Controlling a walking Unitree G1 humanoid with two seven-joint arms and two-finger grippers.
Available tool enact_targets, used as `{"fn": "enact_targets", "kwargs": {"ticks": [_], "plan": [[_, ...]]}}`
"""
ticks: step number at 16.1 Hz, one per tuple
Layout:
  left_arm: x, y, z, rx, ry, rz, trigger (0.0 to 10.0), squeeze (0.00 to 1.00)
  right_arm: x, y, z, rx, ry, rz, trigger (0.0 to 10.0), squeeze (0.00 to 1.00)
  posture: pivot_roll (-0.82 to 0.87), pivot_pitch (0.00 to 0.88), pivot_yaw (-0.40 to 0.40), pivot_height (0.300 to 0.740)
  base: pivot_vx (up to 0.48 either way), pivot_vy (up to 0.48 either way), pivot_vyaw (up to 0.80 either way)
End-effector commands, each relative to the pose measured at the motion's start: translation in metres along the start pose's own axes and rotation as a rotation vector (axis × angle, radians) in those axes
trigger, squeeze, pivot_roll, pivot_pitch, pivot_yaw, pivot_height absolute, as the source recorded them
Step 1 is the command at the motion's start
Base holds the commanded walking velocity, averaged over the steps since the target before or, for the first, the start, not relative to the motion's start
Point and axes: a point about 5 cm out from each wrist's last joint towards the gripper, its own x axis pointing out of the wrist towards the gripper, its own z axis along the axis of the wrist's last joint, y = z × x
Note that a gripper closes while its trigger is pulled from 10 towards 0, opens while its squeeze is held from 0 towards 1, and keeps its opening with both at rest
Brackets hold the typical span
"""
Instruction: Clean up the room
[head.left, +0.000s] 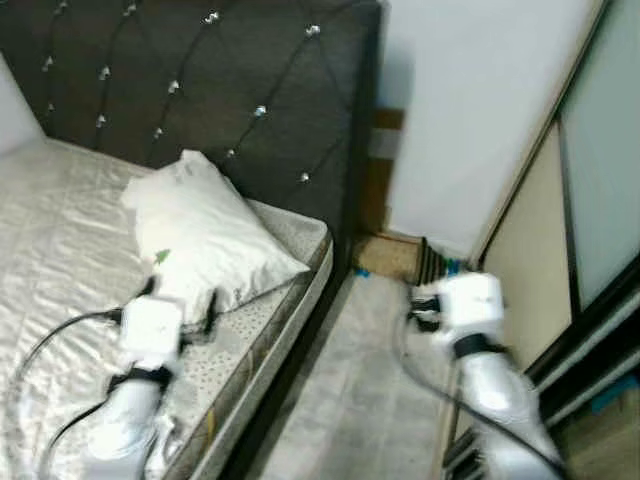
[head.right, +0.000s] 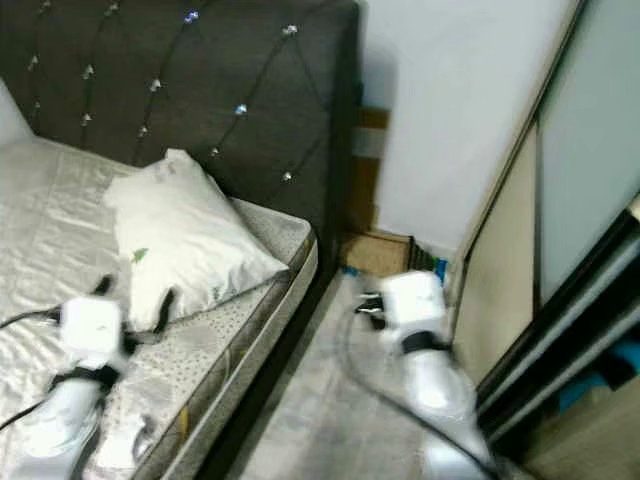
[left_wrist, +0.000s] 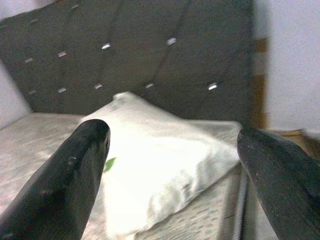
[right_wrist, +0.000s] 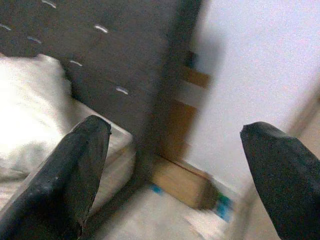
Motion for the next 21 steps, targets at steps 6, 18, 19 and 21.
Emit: {"fn": "enact_targets", "kwargs": {"ticks": [6,18,19,21], "plan": [[0.0014,-0.0055,0.0042,0.002,-0.014,-0.025,10.0,0.0,-0.0014,-0.0083,-0.002,-0.024,-0.001,-0.004,10.0,0.0,0.02,0.0,-0.03,0.74,0.0,0.0,0.8],[0.0023,-0.0064,0.0038,-0.007,-0.009,-0.041,10.0,0.0,0.0026,-0.0073,-0.0015,-0.034,-0.012,0.014,10.0,0.0,0.02,0.0,-0.033,0.74,0.0,0.0,0.8],[0.0024,-0.0065,0.0039,-0.007,-0.009,-0.044,10.0,0.0,0.0026,-0.0071,-0.0013,-0.034,-0.013,0.015,10.0,0.0,0.02,0.0,-0.033,0.74,0.0,0.0,0.8],[0.0028,-0.008,0.0041,-0.009,-0.01,-0.057,10.0,0.0,0.0028,-0.0067,-0.0013,-0.038,-0.017,0.024,10.0,0.0,0.02,0.0,-0.034,0.74,0.0,0.0,0.8]]}}
